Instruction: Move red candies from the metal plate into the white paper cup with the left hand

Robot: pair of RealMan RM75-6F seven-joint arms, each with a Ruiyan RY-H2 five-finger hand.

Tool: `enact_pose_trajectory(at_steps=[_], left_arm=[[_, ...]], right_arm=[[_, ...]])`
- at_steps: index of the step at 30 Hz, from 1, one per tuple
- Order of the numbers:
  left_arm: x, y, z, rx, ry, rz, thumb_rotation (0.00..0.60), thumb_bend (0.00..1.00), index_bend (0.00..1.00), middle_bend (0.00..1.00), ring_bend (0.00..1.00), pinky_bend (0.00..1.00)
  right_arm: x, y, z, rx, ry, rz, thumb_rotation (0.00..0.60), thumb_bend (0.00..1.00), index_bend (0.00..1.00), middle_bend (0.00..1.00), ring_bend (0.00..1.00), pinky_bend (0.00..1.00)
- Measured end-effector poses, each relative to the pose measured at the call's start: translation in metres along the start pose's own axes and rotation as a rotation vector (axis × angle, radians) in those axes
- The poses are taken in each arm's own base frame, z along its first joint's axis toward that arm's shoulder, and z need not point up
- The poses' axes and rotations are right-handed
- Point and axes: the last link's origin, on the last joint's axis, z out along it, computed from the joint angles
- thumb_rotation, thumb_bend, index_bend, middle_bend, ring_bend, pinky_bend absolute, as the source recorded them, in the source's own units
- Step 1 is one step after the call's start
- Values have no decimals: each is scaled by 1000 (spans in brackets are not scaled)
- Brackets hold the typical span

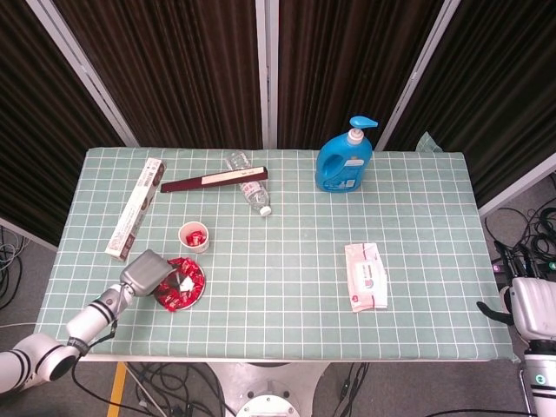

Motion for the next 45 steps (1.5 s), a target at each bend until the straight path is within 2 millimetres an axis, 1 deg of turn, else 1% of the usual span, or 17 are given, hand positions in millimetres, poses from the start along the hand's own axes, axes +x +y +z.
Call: enact_pose_trajectory(at_steps=[4,8,12,16,20,22,25,29,32,34,36,40,43,45], left_arm=[[-4,2,3,-3,-3,-6,600,303,471,973,964,1000],[-5,3,6,-2,7,-17,600,309,538,976,965,1000],[-8,1,8,4,14,-28,600,371,609,980,967,1000],[-10,-1,9,10,22,-46,600,421,658,984,969,1000],[-7,1,8,6,36,-98,600,445,675,986,971,1000],[-2,1,6,3,62,-143,600,446,675,987,972,1000],[14,-1,4,8,135,-200,600,443,669,987,972,1000],[43,-7,8,31,253,-260,600,441,659,988,971,1000],[63,-11,17,52,310,-297,600,435,643,988,972,1000],[75,-10,27,55,328,-318,600,432,631,988,971,1000],[82,-6,37,53,331,-329,600,432,620,987,971,1000],[86,-5,50,67,319,-303,600,431,580,979,967,1000],[86,-5,56,82,299,-268,600,418,497,966,963,1000],[85,-5,58,95,287,-254,600,396,412,955,960,1000]], right_arm=[[0,0,0,0,1,-1,600,22,3,174,7,400],[0,-1,0,1,3,0,600,22,4,175,7,404],[0,0,0,-1,2,-1,600,22,3,177,6,406],[0,-1,0,1,0,-1,600,22,4,177,6,407],[0,-1,1,3,2,0,600,22,3,178,7,408],[0,-1,1,4,2,0,600,22,4,178,6,408],[0,-1,1,6,1,0,600,21,3,178,6,408],[0,0,2,8,0,3,600,21,4,179,7,409],[1,1,2,7,1,5,600,21,4,178,7,409],[1,2,3,6,1,6,600,21,4,179,6,409],[1,3,3,3,0,7,600,22,4,179,6,409],[1,5,3,-1,0,9,600,22,3,179,6,409],[2,7,3,-8,1,11,600,21,3,179,7,410],[2,8,3,-12,1,11,600,22,3,179,7,410]])
